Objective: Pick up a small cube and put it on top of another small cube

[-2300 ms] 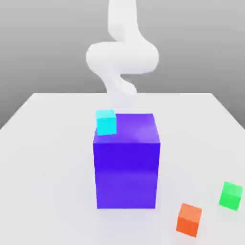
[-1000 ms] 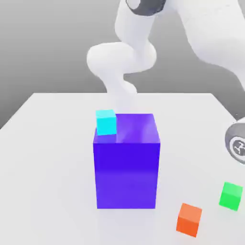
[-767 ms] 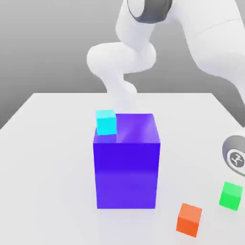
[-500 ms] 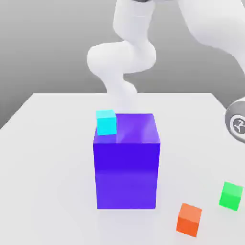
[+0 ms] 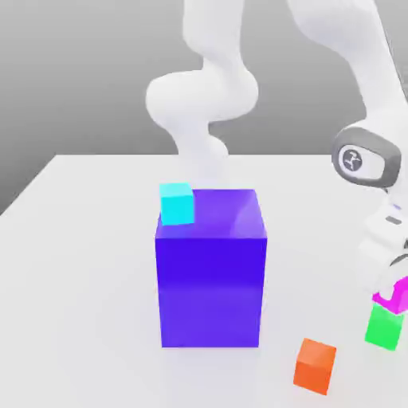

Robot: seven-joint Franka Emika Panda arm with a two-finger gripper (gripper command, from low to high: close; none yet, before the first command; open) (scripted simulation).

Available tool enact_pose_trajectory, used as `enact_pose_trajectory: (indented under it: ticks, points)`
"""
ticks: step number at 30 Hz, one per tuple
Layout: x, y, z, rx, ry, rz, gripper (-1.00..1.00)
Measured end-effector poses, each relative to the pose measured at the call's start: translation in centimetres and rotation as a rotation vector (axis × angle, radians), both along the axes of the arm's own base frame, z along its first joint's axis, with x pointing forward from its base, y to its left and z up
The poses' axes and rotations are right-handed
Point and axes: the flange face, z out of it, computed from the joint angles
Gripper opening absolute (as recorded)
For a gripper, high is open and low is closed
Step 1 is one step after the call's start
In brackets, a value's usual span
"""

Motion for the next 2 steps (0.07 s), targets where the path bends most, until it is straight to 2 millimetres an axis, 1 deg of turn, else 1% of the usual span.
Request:
enact_pose_trajectory:
  ticks: [2]
  points:
    - [0.00, 0.00, 0.00, 0.000, 0.000, 0.000, 1.00]
